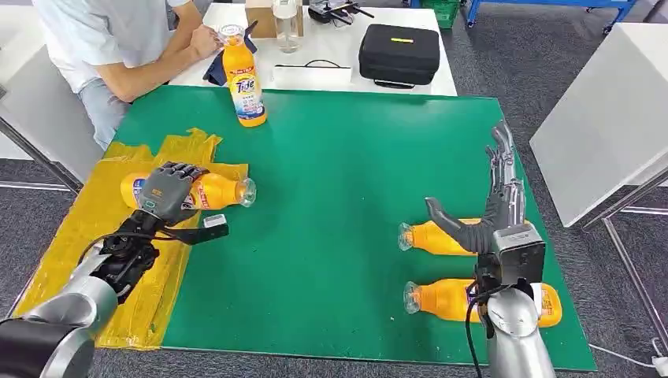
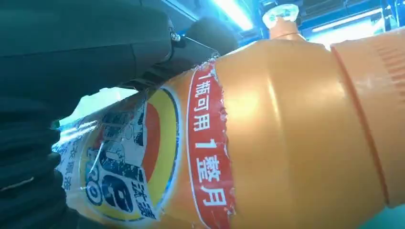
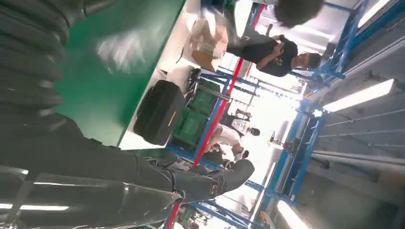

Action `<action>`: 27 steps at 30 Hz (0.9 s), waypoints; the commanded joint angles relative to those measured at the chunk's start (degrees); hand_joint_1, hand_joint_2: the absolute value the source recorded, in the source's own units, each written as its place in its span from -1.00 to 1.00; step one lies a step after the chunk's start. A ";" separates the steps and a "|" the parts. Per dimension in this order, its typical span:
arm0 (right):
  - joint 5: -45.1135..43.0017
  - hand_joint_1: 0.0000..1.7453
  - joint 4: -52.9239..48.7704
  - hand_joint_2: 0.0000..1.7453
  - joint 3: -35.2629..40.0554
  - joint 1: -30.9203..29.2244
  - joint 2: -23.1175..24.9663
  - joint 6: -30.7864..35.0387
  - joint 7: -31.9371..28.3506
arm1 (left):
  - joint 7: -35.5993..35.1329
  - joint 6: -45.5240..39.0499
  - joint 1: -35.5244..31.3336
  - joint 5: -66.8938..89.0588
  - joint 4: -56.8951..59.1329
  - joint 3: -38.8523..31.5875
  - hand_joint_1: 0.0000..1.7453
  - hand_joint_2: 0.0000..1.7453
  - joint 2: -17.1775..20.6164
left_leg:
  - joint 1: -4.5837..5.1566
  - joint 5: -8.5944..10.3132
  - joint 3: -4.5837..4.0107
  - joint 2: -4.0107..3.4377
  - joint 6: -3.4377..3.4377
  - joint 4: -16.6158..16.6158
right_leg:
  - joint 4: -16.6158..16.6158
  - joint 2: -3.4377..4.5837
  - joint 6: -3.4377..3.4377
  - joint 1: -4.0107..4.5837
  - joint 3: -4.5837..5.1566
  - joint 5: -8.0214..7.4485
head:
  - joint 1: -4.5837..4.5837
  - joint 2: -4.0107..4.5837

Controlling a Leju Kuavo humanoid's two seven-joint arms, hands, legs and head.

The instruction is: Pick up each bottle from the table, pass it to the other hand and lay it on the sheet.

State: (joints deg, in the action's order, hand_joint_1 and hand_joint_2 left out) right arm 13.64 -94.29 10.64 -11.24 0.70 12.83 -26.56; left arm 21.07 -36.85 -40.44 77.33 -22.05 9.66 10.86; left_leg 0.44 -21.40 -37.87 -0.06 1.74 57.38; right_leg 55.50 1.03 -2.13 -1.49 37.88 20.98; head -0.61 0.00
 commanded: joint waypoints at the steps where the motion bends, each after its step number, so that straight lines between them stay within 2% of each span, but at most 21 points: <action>1: -0.13 -1.00 6.60 1.00 0.57 -3.53 -0.13 -0.12 0.38 | -6.53 3.58 -2.37 3.53 4.71 -0.87 -1.00 1.00 -1.94 | -0.11 -0.20 0.37 -0.01 -0.15 0.06 | 0.01 -0.07 0.16 0.13 -0.38 0.15 | 0.00 0.00; 4: -0.13 -1.00 6.70 1.00 0.68 -3.46 -0.22 -0.09 0.38 | -6.99 4.00 -2.40 3.75 4.93 -0.86 -1.00 1.00 -1.74 | -0.09 -0.16 0.32 0.01 -0.13 0.03 | -0.01 -0.08 0.13 0.11 -0.33 0.12 | 0.00 0.00; 7: -0.13 -1.00 7.10 1.00 1.11 -3.67 -0.46 0.01 0.38 | -11.63 5.35 -2.48 6.82 5.41 0.66 -1.00 1.00 -1.25 | -0.07 -0.09 0.19 -0.01 -0.09 0.01 | -0.02 -0.04 0.09 0.08 -0.19 0.06 | 0.00 0.00; 10: 0.02 -1.00 7.36 1.00 1.38 -3.66 -0.42 0.01 0.39 | -13.33 6.15 -2.53 7.07 5.65 0.30 -1.00 1.00 -1.24 | -0.09 -0.17 0.31 -0.02 -0.12 0.05 | 0.01 -0.05 0.13 0.10 -0.31 0.12 | 0.00 0.00; 19: 2.84 -1.00 6.48 1.00 1.97 -3.20 -0.24 0.09 1.68 | -12.83 6.87 -2.84 5.51 5.17 -1.43 -1.00 1.00 -2.15 | -0.06 -0.08 0.17 0.03 -0.09 0.02 | 0.01 -0.08 0.10 0.07 -0.17 0.07 | 0.00 0.00; 24: 2.84 -1.00 6.48 1.00 1.97 -3.20 -0.24 0.09 1.68 | -12.83 6.87 -2.84 5.51 5.17 -1.43 -1.00 1.00 -2.15 | -0.12 -0.25 0.44 0.04 -0.18 0.10 | 0.06 -0.13 0.19 0.14 -0.46 0.22 | 0.00 0.00; 27: 5.35 -1.00 6.17 1.00 1.79 -3.13 -0.26 -0.35 2.43 | -10.86 5.74 -2.90 3.37 4.65 -3.62 -1.00 1.00 -2.94 | -0.07 -0.09 0.20 0.02 -0.10 0.02 | -0.01 -0.07 0.10 0.08 -0.20 0.08 | 0.00 0.00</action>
State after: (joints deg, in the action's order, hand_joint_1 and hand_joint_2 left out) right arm 16.68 -90.95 11.23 -12.42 0.79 12.85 -25.18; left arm 8.17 -30.51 -40.57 82.82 -20.61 9.16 9.60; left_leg 0.42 -21.39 -37.86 -0.06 1.74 57.38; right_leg 55.50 1.03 -2.12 -1.48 37.88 20.98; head -0.61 0.00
